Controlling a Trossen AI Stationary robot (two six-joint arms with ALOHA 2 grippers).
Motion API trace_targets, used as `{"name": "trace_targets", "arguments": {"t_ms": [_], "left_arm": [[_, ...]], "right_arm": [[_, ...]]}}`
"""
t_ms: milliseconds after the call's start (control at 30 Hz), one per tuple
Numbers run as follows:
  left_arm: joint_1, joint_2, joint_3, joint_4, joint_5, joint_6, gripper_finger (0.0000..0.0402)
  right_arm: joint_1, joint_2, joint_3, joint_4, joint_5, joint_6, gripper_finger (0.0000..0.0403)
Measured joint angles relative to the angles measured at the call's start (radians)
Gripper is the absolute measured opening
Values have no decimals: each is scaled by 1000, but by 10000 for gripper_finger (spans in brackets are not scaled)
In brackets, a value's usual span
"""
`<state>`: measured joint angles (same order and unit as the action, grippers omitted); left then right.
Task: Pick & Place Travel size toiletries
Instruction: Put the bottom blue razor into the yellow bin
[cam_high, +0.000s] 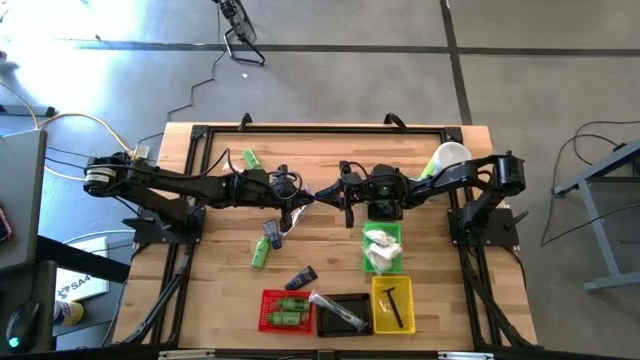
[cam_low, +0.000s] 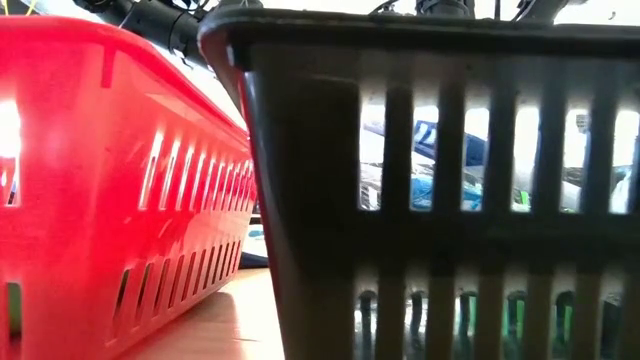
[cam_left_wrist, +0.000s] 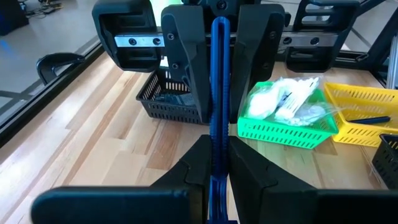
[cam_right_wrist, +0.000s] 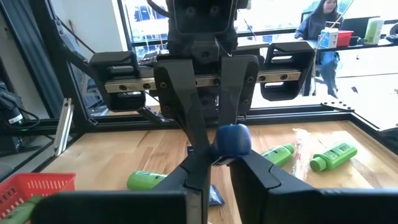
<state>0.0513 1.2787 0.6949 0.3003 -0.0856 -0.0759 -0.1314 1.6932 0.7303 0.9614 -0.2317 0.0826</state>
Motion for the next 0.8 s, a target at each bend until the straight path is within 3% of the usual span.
{"name": "trace_targets", "arguments": {"t_ms": [200,533,800], "left_arm": [[0,0,0,-12,-1,1,52],[1,0,0,-23,-20,53,162],[2,-76,-1,-55,-17,115,161]], "right_arm": [[0,0,0,-2,0,0,37],[1,-1,0,-6,-10,-5,38],[-15,-12,0,-43,-9,-7,37]]}}
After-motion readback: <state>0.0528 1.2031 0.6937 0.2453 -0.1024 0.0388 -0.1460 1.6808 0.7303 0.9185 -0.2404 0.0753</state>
